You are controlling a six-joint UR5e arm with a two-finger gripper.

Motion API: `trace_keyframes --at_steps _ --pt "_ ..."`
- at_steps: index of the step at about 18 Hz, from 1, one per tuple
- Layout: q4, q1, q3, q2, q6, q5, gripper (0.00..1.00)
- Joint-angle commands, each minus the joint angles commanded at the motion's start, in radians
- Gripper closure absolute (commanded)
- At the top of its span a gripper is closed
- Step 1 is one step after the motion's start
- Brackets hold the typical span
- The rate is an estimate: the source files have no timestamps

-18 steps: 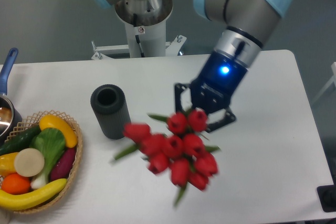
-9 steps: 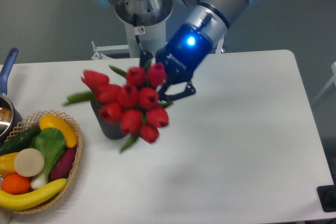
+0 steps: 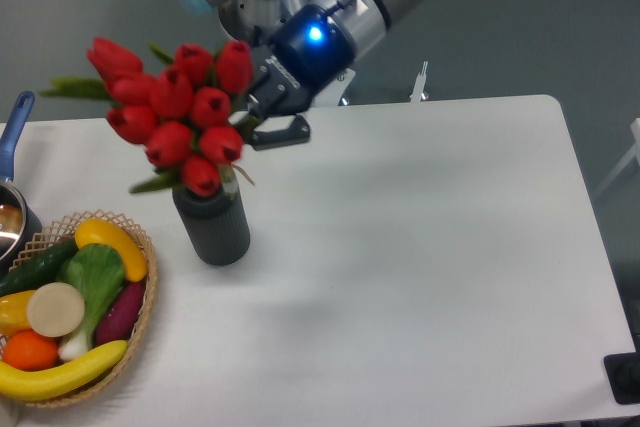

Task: Insert the flowers into the vase
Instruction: 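Carry the tulips over toward the black cylindrical vase, then lower the tulip stems down into the vase opening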

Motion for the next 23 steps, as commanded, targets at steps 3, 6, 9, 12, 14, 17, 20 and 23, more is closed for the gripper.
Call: trace_keyframes --at_steps 3,6,9,12,14,17,20,23 --pt "0.0 0.0 -0.074 0.041 0.041 -0.002 0.99" --pt "0.0 0.002 -0.131 0.071 0.091 -0.002 0.96" --pt "-0.002 0.0 -0.148 0.072 0.112 0.0 0.96" --pt "-0.002 0.002 -0.151 0.065 0.132 0.0 0.96" --pt "-0.002 0.002 -0.16 0.062 0.144 0.003 0.96" --pt "-0.003 0.002 -0.187 0.051 0.196 0.006 0.95" --pt "-0.003 0.002 -0.204 0.042 0.221 0.008 0.95" --pt "0.0 0.002 -0.21 0.039 0.223 0.009 0.95"
